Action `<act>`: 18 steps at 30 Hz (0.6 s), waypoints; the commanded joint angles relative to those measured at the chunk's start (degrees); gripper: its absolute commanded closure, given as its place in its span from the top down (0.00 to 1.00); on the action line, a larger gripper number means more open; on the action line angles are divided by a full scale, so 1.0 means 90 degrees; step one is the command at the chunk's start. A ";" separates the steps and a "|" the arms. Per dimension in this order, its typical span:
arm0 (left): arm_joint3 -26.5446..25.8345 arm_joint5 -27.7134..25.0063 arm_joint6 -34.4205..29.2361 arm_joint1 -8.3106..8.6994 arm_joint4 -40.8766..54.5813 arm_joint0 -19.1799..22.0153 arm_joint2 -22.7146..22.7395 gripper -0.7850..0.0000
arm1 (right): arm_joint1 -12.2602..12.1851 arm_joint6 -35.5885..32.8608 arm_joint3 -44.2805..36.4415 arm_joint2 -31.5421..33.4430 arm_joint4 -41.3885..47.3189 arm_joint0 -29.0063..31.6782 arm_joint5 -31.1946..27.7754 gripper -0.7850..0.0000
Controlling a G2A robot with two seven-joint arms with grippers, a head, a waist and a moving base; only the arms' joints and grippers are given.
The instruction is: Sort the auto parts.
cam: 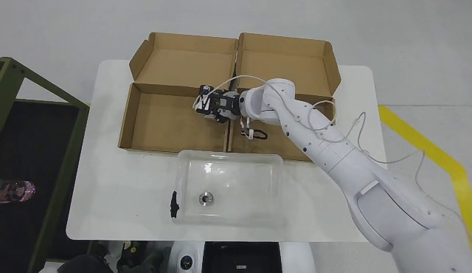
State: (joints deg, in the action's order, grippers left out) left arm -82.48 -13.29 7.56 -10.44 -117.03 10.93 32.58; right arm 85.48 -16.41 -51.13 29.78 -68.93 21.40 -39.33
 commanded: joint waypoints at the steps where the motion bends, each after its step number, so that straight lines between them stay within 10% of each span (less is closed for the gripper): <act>1: 0.0000 0.0000 0.0000 0.0000 0.0000 0.0000 0.0000 1.00 | 0.0063 0.0018 0.0152 -0.0037 -0.0015 -0.0038 -0.0001 0.00; 12: 0.0000 0.0000 0.0000 0.0000 0.0000 0.0000 0.0000 1.00 | 0.0295 0.0095 0.0538 -0.0127 -0.0133 -0.0120 -0.0081 0.46; 18: 0.0000 0.0000 0.0000 0.0000 0.0000 0.0000 0.0000 1.00 | 0.0342 0.0077 0.0486 -0.0076 -0.0208 -0.0125 -0.0097 0.49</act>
State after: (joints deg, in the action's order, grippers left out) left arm -82.48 -13.29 7.56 -10.44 -117.03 10.93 32.58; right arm 88.55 -15.75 -46.53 28.91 -70.71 20.27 -40.19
